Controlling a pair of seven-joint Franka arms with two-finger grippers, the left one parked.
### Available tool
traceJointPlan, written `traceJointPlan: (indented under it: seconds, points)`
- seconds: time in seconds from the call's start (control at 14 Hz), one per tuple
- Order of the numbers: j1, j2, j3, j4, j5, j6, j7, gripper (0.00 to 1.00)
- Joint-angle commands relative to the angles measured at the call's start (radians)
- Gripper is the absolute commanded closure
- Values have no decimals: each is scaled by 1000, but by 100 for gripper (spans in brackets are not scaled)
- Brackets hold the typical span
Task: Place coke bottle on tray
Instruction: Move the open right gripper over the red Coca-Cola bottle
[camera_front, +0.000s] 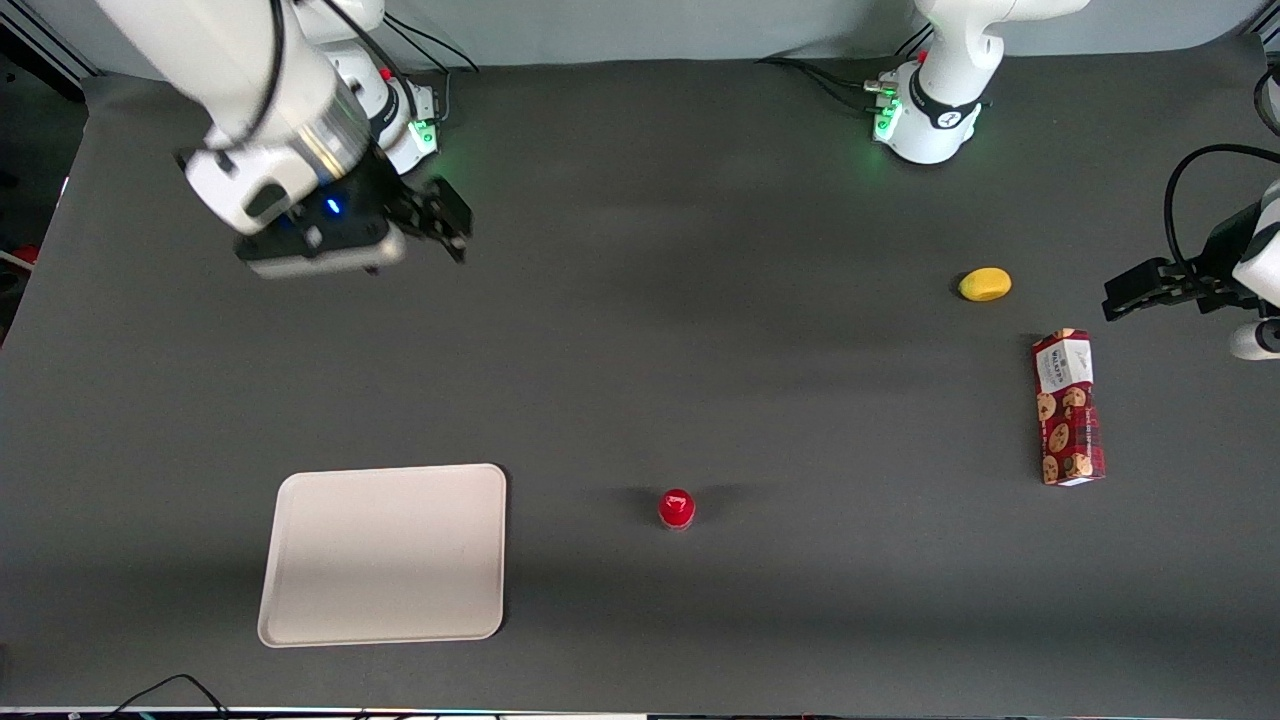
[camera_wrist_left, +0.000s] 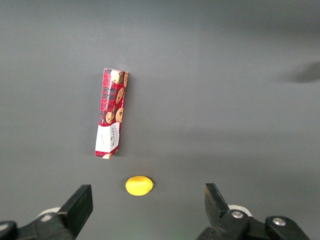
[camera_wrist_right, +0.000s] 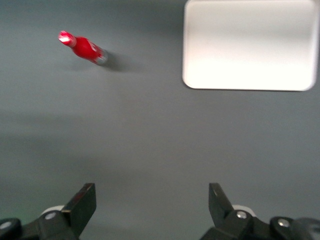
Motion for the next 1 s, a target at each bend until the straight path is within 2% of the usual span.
traceJointPlan:
  seconds: [0.0,0.14,0.36,0.43,0.57,0.79,0.93]
  points:
    - [40,276,14,279,1,44,85,0]
    - [74,356,20,289,-16,207,107,0]
    - [135,497,20,327,-161,394,165,0]
    - [164,545,14,368,-180,427,183,0]
    - [209,626,-23,456,-185,465,185,0]
    - [286,706,-128,468,-183,632,219,0]
    - [332,741,-158,470,-183,672,228,0]
